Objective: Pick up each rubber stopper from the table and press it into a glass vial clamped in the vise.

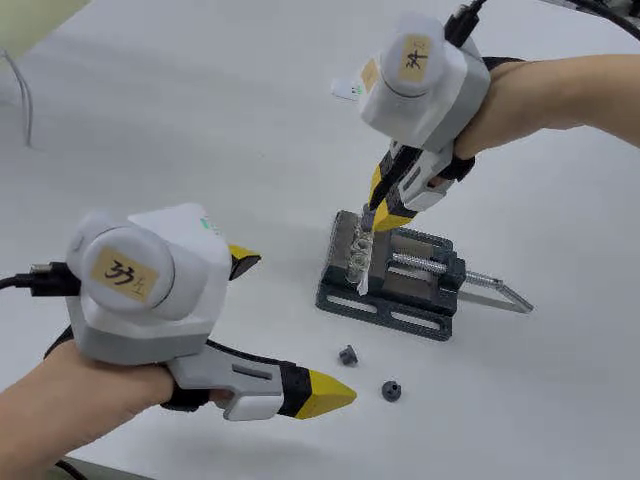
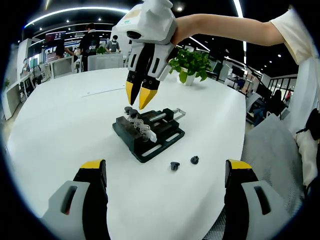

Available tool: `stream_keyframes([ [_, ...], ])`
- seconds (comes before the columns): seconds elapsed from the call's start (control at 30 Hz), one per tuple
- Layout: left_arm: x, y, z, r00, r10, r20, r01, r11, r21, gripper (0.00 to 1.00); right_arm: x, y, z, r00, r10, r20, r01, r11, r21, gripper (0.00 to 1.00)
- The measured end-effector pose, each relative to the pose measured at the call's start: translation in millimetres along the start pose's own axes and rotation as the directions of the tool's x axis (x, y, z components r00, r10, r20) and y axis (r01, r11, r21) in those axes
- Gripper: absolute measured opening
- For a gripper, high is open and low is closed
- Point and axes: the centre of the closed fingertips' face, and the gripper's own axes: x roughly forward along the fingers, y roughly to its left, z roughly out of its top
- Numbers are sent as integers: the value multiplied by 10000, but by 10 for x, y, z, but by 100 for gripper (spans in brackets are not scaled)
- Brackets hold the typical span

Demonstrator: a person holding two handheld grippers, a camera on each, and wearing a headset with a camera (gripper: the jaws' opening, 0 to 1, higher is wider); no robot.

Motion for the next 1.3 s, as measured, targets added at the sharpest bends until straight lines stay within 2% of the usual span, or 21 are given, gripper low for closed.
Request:
stream_keyframes([
  [0.03,3,-2,-11,10000,10,-29,-10,10000,-4,98,3,41,-21,9998,172,40,-173,9998,79,7],
  [0.13,11,-6,-35,9999,0,-102,-1,10000,-21,98,20,6,-52,10000,-60,-9,60,10000,14,7],
  [0.3,24,-36,-67,9998,-59,-193,58,10000,-76,98,65,-19,-33,9996,24,282,-31,9997,261,0],
  [0.6,18,-36,-114,9996,-84,-286,79,9998,-173,98,79,-29,9,9991,-55,410,48,9998,168,0],
  [1.23,73,-57,-176,9992,-195,-348,183,9992,-355,97,115,-11,9,9992,193,354,-201,9996,221,0],
  [1.3,90,-83,-171,9992,-236,-322,223,9989,-414,97,109,7,13,9988,278,397,-273,9995,-125,0],
])
